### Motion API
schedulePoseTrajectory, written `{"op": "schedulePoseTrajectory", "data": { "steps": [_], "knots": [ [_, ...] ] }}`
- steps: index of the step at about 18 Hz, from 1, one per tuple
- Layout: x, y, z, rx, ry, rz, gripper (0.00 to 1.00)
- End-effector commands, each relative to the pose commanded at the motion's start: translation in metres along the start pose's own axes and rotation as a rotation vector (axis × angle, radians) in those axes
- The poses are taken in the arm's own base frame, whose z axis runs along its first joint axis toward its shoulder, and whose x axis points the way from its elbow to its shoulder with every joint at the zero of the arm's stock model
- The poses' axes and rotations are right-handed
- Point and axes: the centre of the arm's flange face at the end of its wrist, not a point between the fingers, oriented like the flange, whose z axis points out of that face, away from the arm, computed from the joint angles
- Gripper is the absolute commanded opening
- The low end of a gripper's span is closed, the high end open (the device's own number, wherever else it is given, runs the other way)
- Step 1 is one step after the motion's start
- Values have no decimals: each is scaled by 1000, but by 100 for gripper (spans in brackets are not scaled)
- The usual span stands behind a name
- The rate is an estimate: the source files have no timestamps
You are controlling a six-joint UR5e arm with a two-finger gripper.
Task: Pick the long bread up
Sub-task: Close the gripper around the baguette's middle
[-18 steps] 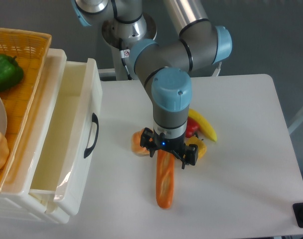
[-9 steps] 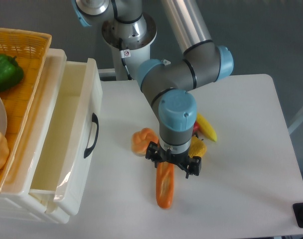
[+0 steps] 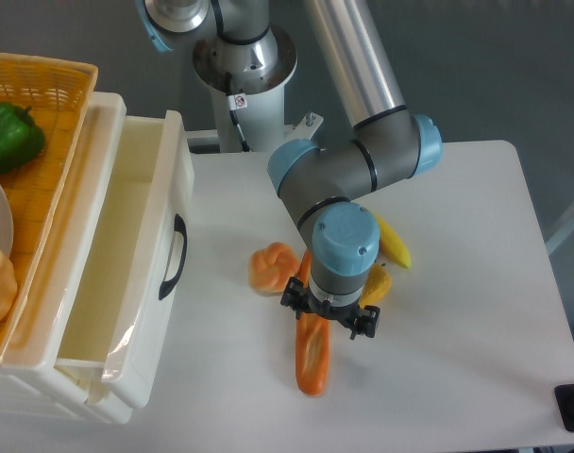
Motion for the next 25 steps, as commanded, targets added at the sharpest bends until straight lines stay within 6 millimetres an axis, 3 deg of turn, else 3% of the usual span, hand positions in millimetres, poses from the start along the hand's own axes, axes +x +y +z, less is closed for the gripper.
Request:
{"op": "schedulePoseTrajectory", "data": {
  "steps": [3,6,25],
  "knots": [
    [8,8,24,-32,34,-4,100],
    [12,12,32,-44,49,-12,100],
    [17,17,49,-53,53,-72,100]
  ]
}}
